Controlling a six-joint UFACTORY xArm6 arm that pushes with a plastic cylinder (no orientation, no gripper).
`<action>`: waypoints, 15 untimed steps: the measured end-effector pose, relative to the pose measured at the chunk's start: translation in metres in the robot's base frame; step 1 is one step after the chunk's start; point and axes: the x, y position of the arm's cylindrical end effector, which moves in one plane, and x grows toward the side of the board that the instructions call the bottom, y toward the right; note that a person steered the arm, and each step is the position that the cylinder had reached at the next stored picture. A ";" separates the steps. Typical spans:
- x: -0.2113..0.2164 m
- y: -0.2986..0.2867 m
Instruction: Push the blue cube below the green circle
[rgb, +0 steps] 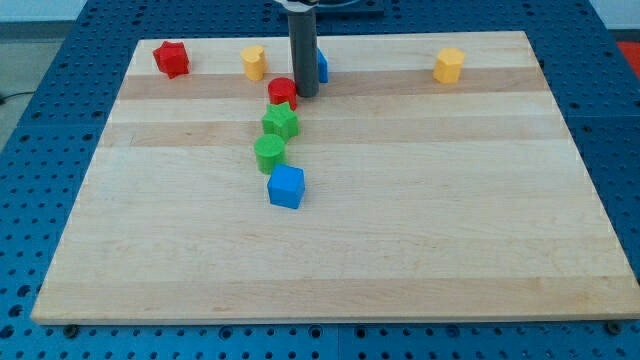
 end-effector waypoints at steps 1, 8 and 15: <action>0.043 0.032; 0.163 -0.001; 0.179 -0.154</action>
